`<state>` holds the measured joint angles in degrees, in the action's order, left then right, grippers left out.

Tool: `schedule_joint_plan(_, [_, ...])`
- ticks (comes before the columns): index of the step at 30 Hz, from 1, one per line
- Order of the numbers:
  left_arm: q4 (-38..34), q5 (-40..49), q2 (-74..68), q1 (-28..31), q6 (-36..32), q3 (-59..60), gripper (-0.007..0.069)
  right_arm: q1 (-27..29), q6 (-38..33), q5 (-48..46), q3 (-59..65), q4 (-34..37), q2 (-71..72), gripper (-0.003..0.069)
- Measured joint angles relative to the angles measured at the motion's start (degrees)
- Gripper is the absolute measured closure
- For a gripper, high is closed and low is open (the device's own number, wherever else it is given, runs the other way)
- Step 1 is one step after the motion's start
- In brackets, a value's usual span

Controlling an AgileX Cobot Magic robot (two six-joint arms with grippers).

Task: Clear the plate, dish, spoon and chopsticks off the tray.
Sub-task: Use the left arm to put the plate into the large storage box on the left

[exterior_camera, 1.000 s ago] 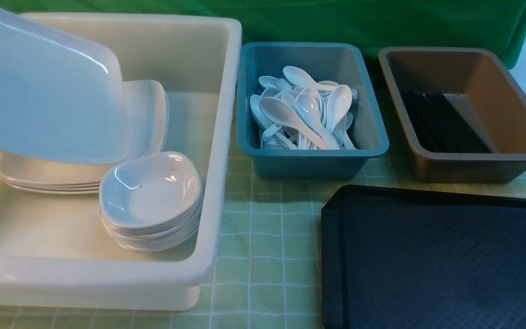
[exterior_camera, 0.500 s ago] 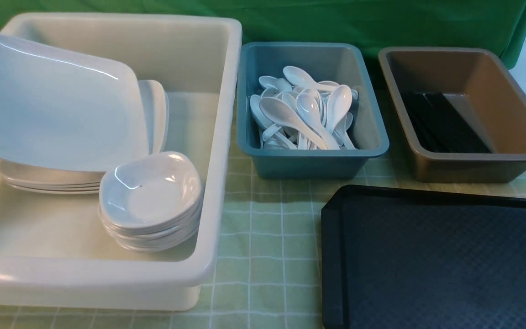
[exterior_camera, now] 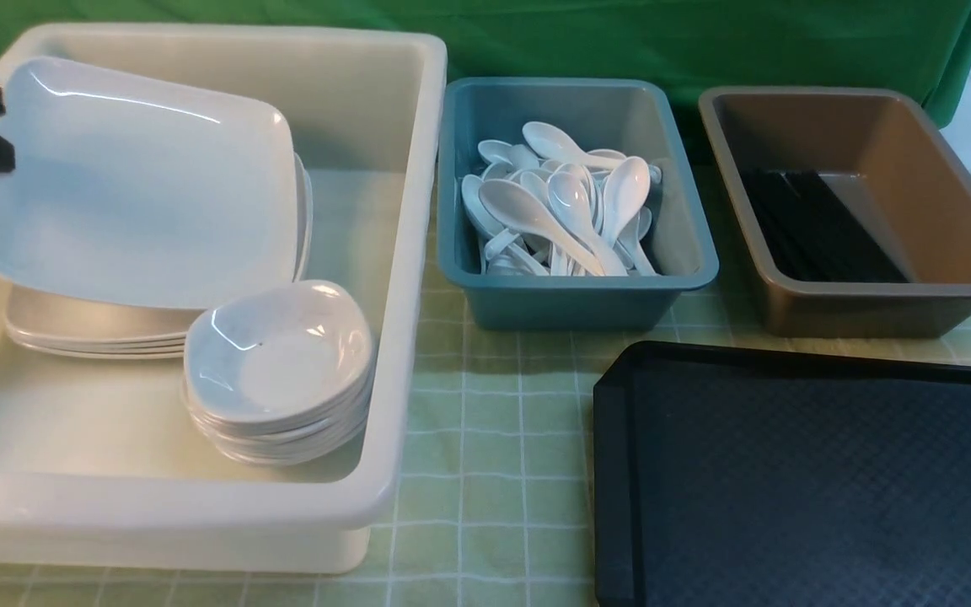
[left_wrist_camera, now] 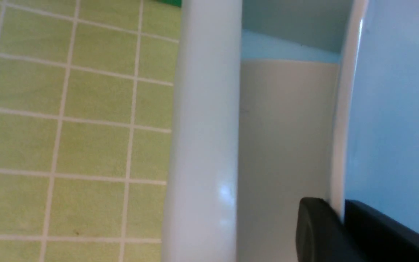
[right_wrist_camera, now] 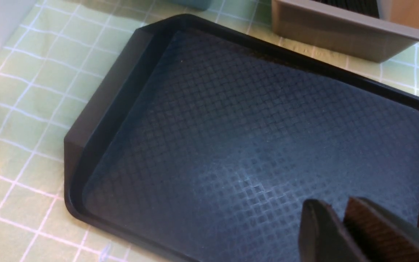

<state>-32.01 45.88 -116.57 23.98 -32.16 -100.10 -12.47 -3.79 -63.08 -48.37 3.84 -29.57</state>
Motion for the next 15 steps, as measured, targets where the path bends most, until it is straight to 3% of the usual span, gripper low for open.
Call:
schedule_joint_plan(4, [6.9,-2.3,-0.1,-2.2,2.0,0.0,0.0492,0.0,0.0,0.0,0.0,0.0,0.0,0.0552])
schedule_joint_plan(11, [7.7,-1.7,0.1,-2.8,2.3,0.0,0.0316,0.0,0.0,0.0,0.0,0.0,0.0,0.0544])
schedule_joint_plan(15, [8.0,-0.5,2.2,-2.9,2.4,0.0,0.0276,0.0,-0.2,0.0,0.0,0.0,0.0,0.0543])
